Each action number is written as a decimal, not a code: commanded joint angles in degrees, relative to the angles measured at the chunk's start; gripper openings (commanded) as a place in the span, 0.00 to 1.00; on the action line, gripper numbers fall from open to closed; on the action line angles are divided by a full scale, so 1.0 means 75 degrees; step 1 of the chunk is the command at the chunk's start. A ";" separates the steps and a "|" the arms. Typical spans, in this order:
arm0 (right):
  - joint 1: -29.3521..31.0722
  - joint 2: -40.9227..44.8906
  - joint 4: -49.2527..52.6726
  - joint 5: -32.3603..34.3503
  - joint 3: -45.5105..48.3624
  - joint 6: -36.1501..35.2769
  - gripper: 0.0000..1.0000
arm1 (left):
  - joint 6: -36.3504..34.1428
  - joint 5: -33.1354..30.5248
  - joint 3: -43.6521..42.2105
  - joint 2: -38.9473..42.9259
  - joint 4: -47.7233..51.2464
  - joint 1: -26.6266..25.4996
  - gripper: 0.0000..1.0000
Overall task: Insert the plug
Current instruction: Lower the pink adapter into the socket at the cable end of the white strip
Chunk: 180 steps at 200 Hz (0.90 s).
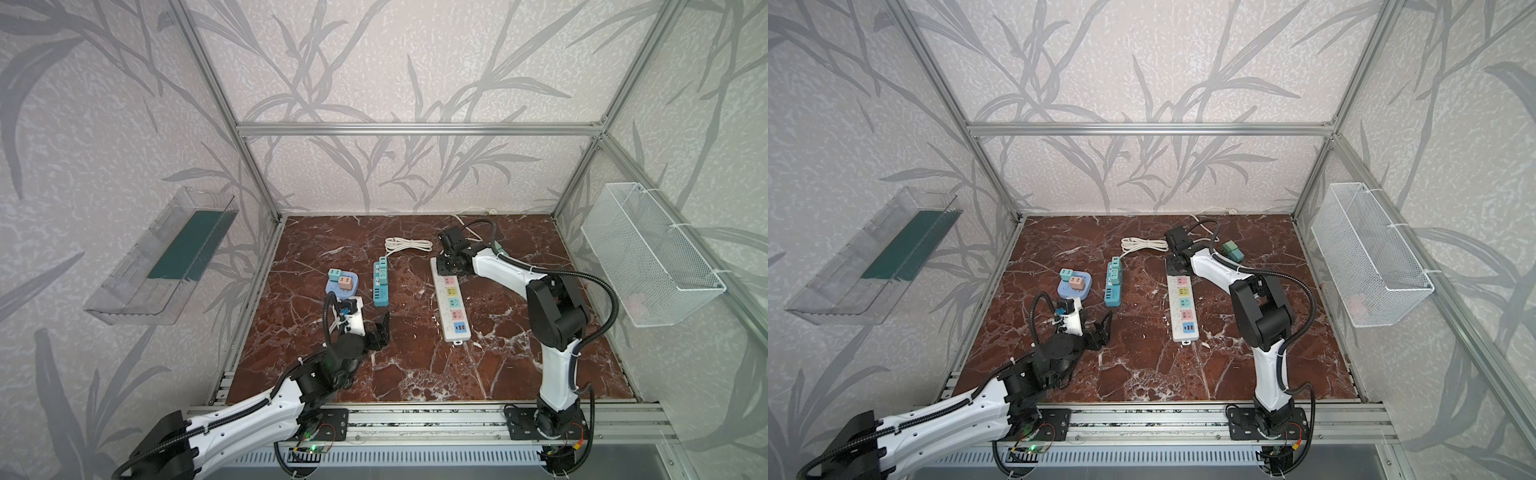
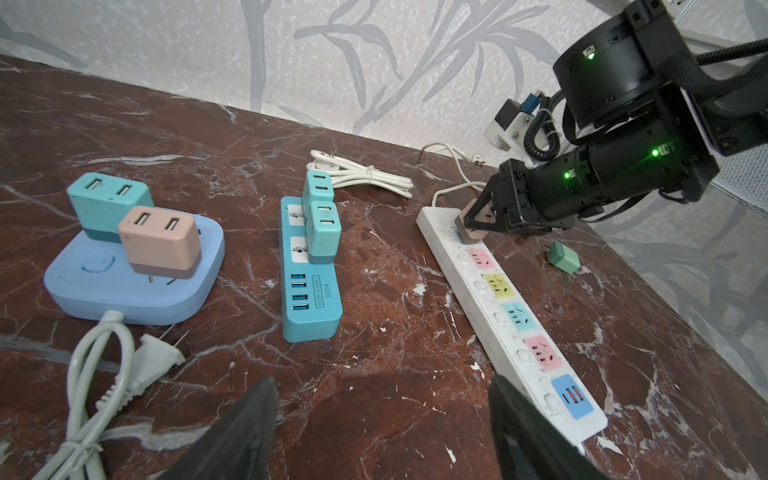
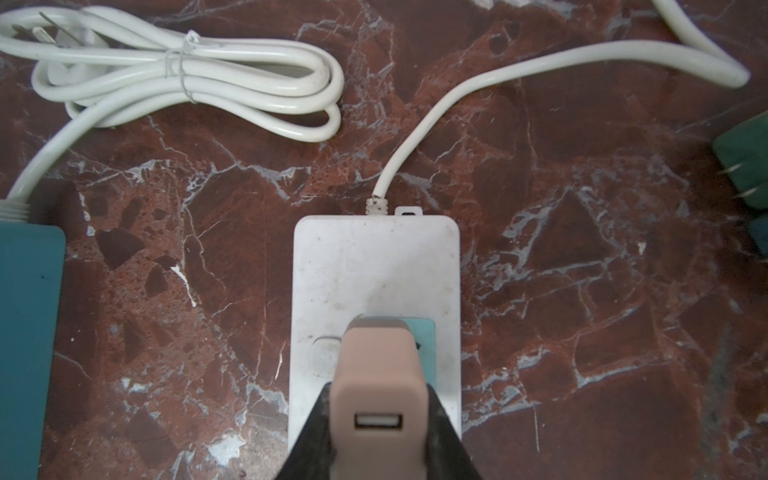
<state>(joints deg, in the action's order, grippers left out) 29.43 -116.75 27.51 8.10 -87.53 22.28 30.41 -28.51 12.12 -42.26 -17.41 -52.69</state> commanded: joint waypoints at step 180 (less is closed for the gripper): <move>-0.0105 -0.0224 0.2361 -0.1447 -0.0821 -0.0438 0.61 | 0.0653 0.0576 0.0910 0.0682 0.1324 0.0098 0.81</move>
<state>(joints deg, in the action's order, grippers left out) 29.10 -120.22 36.27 2.04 -92.33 20.14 32.16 -25.15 16.01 -39.68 -12.43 -52.36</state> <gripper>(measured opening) 0.561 0.807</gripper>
